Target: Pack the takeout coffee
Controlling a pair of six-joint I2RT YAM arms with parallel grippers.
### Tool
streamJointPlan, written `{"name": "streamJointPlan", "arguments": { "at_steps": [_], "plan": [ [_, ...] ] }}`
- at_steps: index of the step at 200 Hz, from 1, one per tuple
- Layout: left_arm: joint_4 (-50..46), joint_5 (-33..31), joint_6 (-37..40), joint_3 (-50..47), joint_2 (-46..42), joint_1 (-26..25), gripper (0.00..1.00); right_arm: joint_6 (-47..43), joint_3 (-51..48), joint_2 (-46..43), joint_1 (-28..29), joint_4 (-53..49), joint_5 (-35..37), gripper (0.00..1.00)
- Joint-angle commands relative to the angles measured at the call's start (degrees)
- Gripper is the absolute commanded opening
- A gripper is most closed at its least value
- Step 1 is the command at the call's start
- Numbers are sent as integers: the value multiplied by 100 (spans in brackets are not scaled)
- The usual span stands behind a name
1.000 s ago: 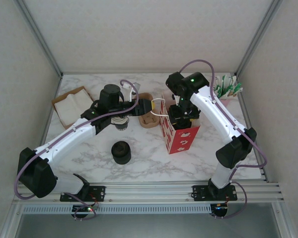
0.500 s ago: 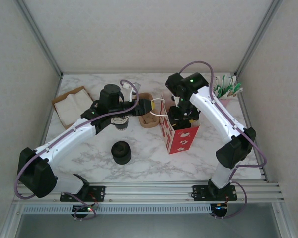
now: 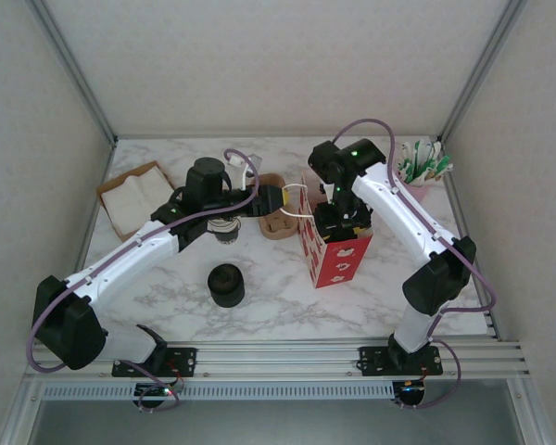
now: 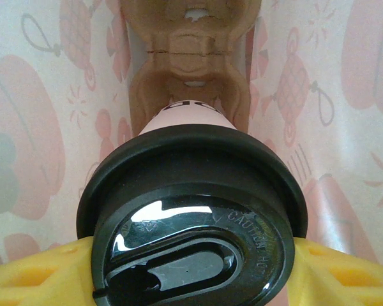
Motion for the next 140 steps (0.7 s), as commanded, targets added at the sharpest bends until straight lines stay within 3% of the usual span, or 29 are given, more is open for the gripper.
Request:
{"name": "streamJointPlan", "arguments": {
  "at_steps": [1, 140],
  "plan": [
    [143, 30, 20, 0, 16, 64, 53, -82, -50, 12, -34, -305, -55, 68],
    [81, 13, 25, 26, -25, 64, 52, -85, -138, 4, -42, -44, -90, 68]
  ]
}}
